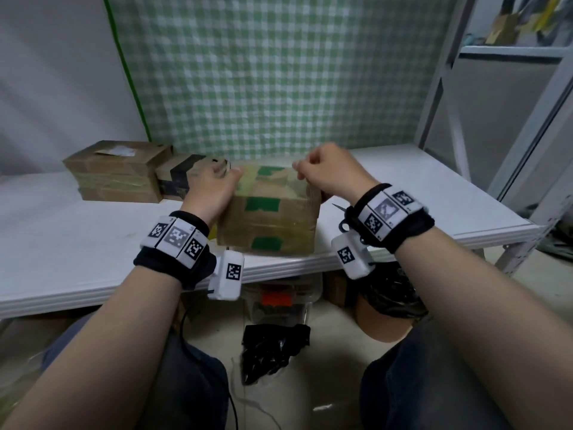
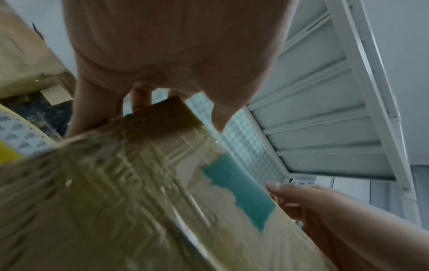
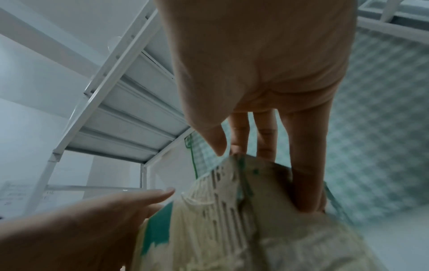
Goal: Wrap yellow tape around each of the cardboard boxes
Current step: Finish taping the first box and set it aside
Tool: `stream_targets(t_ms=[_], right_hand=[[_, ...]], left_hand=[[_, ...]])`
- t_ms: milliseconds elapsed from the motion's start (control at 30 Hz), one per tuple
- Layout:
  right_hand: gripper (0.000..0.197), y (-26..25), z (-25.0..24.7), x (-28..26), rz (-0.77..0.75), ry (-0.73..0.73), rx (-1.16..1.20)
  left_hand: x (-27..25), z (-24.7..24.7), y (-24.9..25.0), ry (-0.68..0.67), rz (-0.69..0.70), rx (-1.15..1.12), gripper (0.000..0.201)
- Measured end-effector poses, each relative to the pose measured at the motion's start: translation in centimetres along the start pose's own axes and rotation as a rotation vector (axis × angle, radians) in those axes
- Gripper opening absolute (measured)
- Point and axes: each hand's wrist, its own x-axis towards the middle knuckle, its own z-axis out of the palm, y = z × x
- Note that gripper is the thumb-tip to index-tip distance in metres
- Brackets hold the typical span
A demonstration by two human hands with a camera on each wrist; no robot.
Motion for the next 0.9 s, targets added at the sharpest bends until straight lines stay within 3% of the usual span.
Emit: stream_targets(t_ms=[67,167,233,333,433,533,900], right_hand=[[0.034,0.8,0.9,-0.8,0.029,-0.023,0.016],[0.032,0.9,1.8,-1.7,0.028,-0.033,-0.072],[0.053,0.6,2.5,-2.0,0.007,-0.077,-0.278],[0.09,0.3,4.1,-1.6,0.033,-0.188,-0.465],[0.101,0.6,4.9,-0.6,0.083,-0.274,-0.481],[0.099,0.8,4.8,0.6,0.086,-0.291,-0.543],[0.081,2.7,3.8,5.5,0.151,-0.296,-0.51]], left_hand=[[0.2,0.4,-0.6,-0.073,-0.078,0.136,0.084],[0.4,0.6,-1.2,-0.104,-0.121,0.356,0.111],[0.7,0.6,-1.3,-0.131,-0.112,0.393,0.118],[0.9,0.7,-1.4,-0.144,-0.087,0.361,0.111],[0.7,0.6,-1.4,-0.152,-0.076,0.362,0.109],[0.5,0.5,-1.3,-0.174,-0.07,0.346,0.126],[0.4,0.7,-1.3,-0.193,-0.072,0.31,0.099]])
